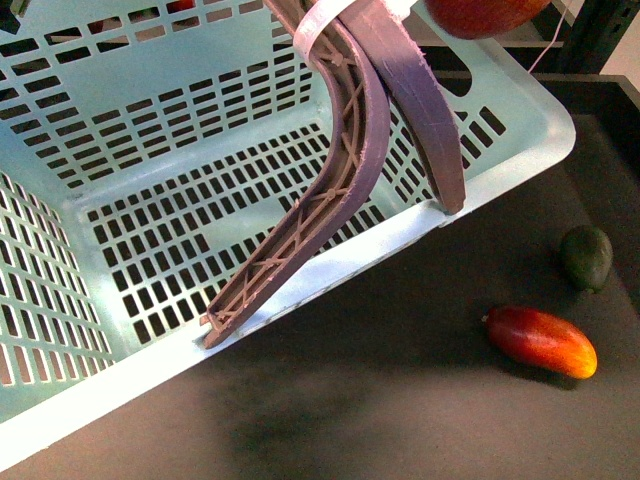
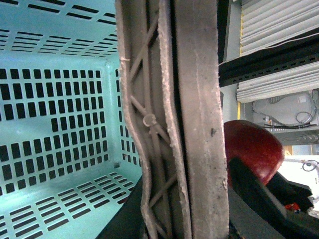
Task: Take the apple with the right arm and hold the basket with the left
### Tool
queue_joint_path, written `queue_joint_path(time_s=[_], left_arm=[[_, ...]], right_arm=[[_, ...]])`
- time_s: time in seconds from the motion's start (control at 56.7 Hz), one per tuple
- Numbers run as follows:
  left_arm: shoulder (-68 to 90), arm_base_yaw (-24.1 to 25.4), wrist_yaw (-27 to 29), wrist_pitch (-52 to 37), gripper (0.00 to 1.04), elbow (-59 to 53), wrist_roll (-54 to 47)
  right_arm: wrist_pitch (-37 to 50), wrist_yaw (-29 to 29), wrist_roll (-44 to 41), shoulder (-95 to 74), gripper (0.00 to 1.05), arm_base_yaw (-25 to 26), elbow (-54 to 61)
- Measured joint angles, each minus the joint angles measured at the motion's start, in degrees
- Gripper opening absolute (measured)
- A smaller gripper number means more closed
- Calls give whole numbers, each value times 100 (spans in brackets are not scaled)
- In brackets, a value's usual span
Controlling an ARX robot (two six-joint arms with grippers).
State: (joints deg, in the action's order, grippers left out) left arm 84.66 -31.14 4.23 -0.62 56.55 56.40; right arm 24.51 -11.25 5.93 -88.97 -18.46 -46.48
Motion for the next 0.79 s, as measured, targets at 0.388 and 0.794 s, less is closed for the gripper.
queue_joint_path(time_s=[0.388, 0.794], left_arm=[[0, 2, -17, 0, 18, 0, 0], [39, 15, -2, 11, 18, 0, -11]], right_arm=[[66, 400, 79, -317, 96, -267, 7], [92, 743, -103, 1130, 96, 669, 651]])
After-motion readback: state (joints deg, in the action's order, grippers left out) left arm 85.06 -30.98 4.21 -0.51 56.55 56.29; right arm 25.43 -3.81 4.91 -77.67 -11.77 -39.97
